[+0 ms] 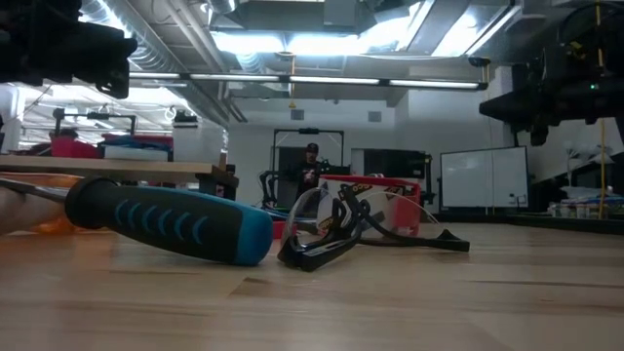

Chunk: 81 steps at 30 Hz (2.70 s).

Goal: Coil cords
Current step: Return to Home Position

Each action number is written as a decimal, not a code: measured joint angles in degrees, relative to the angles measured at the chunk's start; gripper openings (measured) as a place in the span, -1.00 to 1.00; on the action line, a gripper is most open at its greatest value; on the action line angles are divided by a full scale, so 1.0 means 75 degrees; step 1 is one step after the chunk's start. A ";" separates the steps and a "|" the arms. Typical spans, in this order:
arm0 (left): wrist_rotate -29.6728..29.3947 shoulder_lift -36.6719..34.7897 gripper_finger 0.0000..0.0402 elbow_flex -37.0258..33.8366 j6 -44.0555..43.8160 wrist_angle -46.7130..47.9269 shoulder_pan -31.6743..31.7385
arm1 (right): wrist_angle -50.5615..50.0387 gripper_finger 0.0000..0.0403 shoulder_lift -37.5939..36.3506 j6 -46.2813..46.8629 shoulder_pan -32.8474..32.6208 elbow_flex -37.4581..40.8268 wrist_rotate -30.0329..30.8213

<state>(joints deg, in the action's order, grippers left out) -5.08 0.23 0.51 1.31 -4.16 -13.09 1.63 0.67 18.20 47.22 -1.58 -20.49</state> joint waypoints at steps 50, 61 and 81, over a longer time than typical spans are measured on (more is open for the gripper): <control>-0.2343 0.0006 -0.64 0.0000 -0.0272 0.0068 0.0459 | 0.0393 -0.82 0.1305 0.0337 -0.9101 0.0152 0.7160; 0.0230 0.0023 -0.64 0.0000 -0.0515 0.0410 0.0438 | 0.0376 -0.81 0.1597 0.0084 -0.9095 0.0154 0.7798; 0.0230 0.0023 -0.64 0.0000 -0.0570 0.0410 0.0438 | 0.2182 -0.81 0.1593 -0.1963 -0.9092 0.0154 0.5243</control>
<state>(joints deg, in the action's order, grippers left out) -3.36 0.40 0.51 -2.96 -1.08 -9.80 17.99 12.61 3.48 -20.97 -0.43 18.84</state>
